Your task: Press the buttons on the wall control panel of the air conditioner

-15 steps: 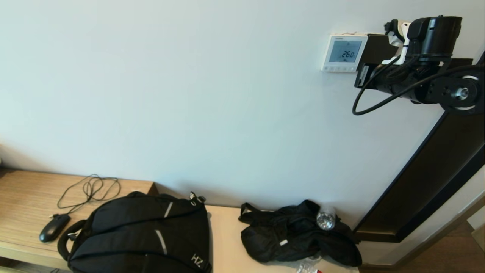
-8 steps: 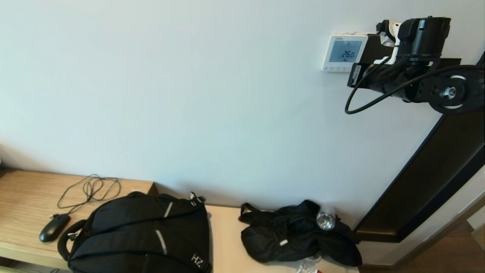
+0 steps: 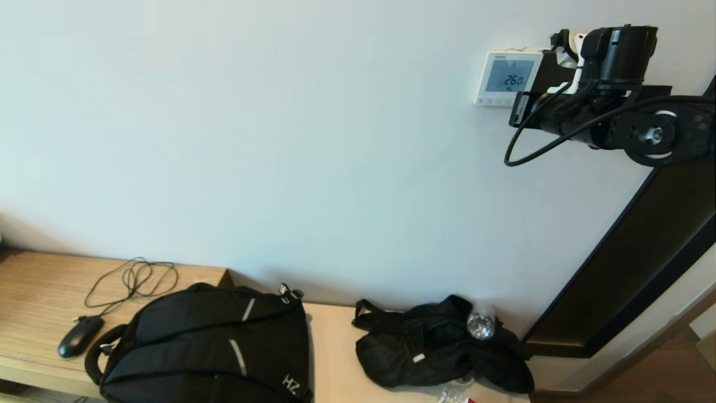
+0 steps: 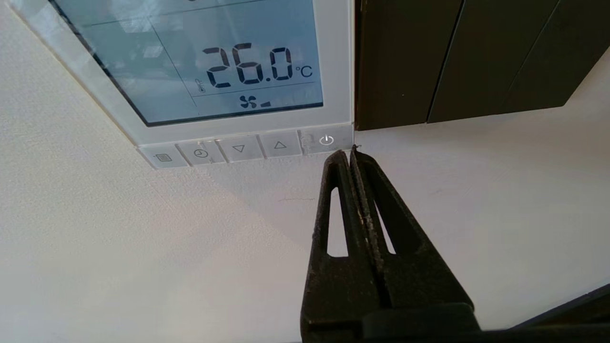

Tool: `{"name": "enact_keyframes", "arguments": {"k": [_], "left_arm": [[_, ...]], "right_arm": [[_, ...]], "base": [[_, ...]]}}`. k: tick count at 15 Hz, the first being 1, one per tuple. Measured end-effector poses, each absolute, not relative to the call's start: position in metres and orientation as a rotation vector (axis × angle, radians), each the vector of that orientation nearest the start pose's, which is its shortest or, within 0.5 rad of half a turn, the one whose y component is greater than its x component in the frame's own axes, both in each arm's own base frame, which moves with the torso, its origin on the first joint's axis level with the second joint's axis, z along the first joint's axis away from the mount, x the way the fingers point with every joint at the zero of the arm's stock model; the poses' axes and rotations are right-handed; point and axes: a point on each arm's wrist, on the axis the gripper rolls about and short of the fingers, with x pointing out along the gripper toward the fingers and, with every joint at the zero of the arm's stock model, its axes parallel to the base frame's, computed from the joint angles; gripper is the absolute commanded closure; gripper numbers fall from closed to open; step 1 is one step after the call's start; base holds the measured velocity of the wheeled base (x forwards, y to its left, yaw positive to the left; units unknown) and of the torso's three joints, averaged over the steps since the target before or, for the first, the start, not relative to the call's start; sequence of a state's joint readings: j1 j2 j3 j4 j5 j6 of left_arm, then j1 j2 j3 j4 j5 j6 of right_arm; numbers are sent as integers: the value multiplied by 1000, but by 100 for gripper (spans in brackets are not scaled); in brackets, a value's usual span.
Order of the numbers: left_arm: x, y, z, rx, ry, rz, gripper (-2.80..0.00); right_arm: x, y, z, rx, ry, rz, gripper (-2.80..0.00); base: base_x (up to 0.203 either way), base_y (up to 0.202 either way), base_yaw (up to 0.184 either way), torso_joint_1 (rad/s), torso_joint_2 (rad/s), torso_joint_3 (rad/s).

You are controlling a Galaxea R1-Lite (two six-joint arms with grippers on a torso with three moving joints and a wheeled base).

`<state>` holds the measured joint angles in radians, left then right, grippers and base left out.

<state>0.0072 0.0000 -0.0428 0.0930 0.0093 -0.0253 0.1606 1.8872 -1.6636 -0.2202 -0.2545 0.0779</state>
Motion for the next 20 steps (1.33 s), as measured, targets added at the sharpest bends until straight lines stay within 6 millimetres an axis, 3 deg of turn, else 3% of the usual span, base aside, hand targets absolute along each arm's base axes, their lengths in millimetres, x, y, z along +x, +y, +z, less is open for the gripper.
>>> {"name": "enact_keyframes", "arguments": {"k": [7,10,14,20], "left_arm": [[-26,0,78,-26,49,18,0],[-26,0,78,-25,49,17,0],[-26,0,78,-26,49,18,0],[-26,0,78,-26,49,18,0]], "right_arm": [[383,56,316,75,5,-94,0],[371,61,319,75,7,-77,0],[327,62,330,76,2,-52,0],[219,37,326,18,4,-66,0]], "base": [[0,0,0,0,0,0],[0,0,0,0,0,0],[0,0,0,0,0,0],[0,0,0,0,0,0]]}}
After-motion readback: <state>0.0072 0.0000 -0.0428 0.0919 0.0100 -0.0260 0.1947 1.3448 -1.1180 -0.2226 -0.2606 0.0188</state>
